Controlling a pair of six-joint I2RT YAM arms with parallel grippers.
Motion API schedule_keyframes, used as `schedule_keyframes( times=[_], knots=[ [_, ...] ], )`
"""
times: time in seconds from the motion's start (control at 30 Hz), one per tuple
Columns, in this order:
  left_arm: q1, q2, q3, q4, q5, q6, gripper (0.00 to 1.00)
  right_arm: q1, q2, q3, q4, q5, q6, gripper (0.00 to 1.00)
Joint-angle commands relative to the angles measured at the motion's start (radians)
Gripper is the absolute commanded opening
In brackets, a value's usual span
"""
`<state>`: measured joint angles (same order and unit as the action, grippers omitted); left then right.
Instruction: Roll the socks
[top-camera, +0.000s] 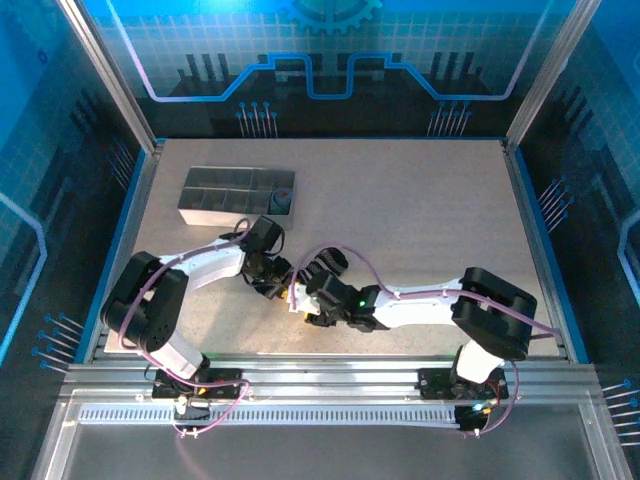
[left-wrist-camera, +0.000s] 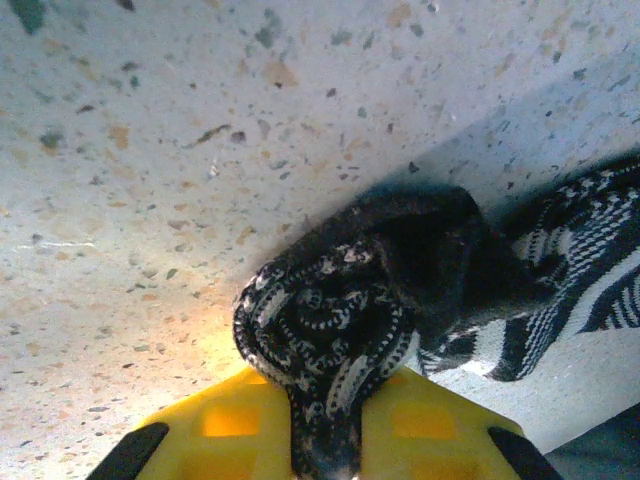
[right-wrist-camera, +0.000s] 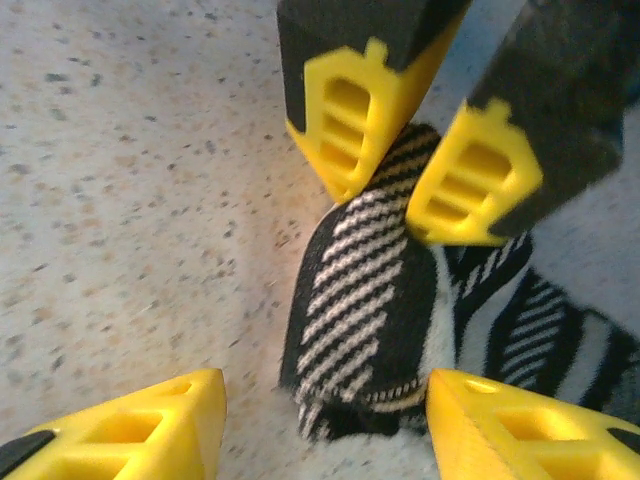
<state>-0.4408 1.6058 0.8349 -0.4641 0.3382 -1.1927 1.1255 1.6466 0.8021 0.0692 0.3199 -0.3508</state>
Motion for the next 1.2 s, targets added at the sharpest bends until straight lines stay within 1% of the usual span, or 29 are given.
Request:
schedule_keyframes(
  times=[0.0, 0.1, 0.2, 0.23, 0.3, 0.37, 0.4, 0.43, 0.53, 0.67, 0.73, 0.77, 0.9, 1.0, 1.1, 1.17],
  knots=[
    [-0.009, 0.071, -0.033, -0.202, -0.066, 0.031, 0.15, 0.033, 0.069, 0.072, 0.031, 0.172, -0.107, 0.53],
    [-0.009, 0.076, -0.02, -0.204, -0.064, 0.034, 0.15, 0.036, 0.135, 0.127, 0.014, 0.225, -0.111, 0.51],
    [-0.008, 0.077, -0.011, -0.206, -0.063, 0.037, 0.15, 0.025, 0.183, 0.156, -0.016, 0.229, -0.105, 0.47],
    [-0.008, 0.077, -0.01, -0.209, -0.061, 0.037, 0.15, 0.018, 0.201, 0.17, -0.04, 0.224, -0.096, 0.43],
    [-0.007, 0.071, -0.004, -0.213, -0.06, 0.036, 0.15, 0.006, 0.226, 0.192, -0.086, 0.216, -0.066, 0.31],
    [-0.003, 0.045, 0.0, -0.222, -0.061, 0.029, 0.18, -0.008, 0.24, 0.194, -0.132, 0.196, -0.024, 0.21],
    [0.0, 0.029, 0.001, -0.224, -0.059, 0.023, 0.2, -0.016, 0.242, 0.191, -0.152, 0.178, -0.002, 0.18],
    [0.008, 0.005, 0.002, -0.225, -0.058, 0.014, 0.25, -0.023, 0.242, 0.185, -0.174, 0.149, 0.022, 0.13],
    [0.036, -0.063, 0.003, -0.228, -0.043, -0.016, 0.46, -0.047, 0.242, 0.161, -0.218, 0.041, 0.071, 0.01],
    [0.092, -0.122, 0.001, -0.226, -0.008, -0.058, 0.68, -0.088, 0.24, 0.13, -0.236, -0.115, 0.14, 0.0],
    [0.117, -0.141, 0.0, -0.223, 0.003, -0.075, 0.75, -0.106, 0.242, 0.12, -0.236, -0.174, 0.158, 0.0],
    [0.129, -0.152, 0.001, -0.224, 0.005, -0.082, 0.77, -0.114, 0.243, 0.122, -0.242, -0.197, 0.167, 0.0],
    [0.153, -0.191, 0.012, -0.244, -0.014, -0.093, 0.79, -0.147, 0.247, 0.122, -0.245, -0.287, 0.19, 0.0],
    [0.154, -0.222, 0.009, -0.242, -0.025, -0.093, 0.78, -0.181, 0.251, 0.121, -0.244, -0.364, 0.211, 0.0],
    [0.154, -0.249, -0.018, -0.217, -0.018, -0.091, 0.74, -0.216, 0.261, 0.124, -0.249, -0.452, 0.229, 0.0],
    [0.152, -0.269, -0.046, -0.165, -0.005, -0.09, 0.68, -0.24, 0.274, 0.127, -0.256, -0.511, 0.241, 0.0]
  ],
)
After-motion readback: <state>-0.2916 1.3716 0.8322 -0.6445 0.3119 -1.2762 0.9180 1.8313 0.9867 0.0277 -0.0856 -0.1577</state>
